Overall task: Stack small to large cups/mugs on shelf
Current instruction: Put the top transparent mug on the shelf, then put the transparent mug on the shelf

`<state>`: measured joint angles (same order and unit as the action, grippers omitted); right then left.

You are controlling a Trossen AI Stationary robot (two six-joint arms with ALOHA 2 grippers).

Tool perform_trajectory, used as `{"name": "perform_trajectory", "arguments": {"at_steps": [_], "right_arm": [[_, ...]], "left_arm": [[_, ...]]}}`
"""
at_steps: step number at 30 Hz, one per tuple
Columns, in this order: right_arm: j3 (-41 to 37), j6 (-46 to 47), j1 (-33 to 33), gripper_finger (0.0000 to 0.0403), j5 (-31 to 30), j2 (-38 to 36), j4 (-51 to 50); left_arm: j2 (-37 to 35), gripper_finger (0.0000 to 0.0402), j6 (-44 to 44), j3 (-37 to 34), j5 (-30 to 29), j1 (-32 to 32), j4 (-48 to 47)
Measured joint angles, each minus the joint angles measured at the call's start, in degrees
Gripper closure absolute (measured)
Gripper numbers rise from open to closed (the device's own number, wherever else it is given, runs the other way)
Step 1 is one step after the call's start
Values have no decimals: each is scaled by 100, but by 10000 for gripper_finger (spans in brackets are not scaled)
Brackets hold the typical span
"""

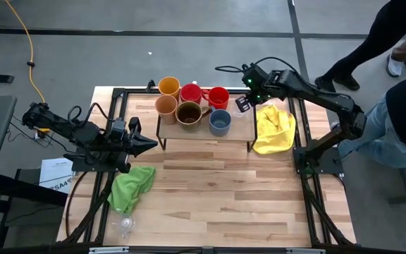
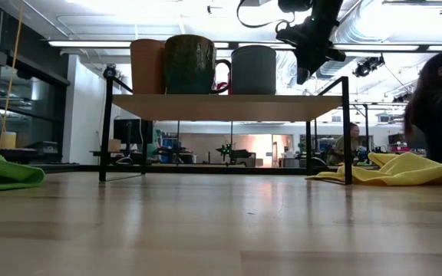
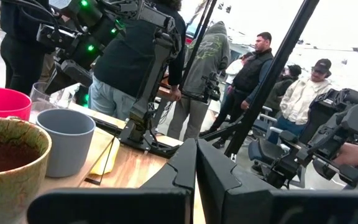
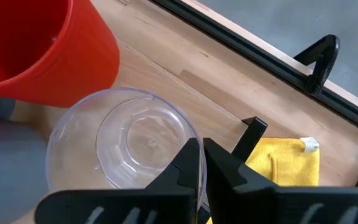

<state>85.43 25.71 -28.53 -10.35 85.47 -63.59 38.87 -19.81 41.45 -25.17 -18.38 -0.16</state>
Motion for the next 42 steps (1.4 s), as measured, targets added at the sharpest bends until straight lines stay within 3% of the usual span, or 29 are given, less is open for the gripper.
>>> {"name": "perform_trajectory", "arguments": {"at_steps": [9, 16, 35, 42], "right_arm": [[-2, 107, -2, 400, 93, 0, 2], [-4, 118, -2, 375, -151, 2, 4], [-7, 231, 0, 325, -63, 0, 431], [207, -431, 0, 322, -304, -206, 322]], "left_arm": [[-2, 401, 0, 0, 0, 1, 0], [0, 401, -2, 0, 0, 1, 0], [0, 401, -2, 0, 0, -1, 0], [0, 401, -1, 0, 0, -1, 0]]}}
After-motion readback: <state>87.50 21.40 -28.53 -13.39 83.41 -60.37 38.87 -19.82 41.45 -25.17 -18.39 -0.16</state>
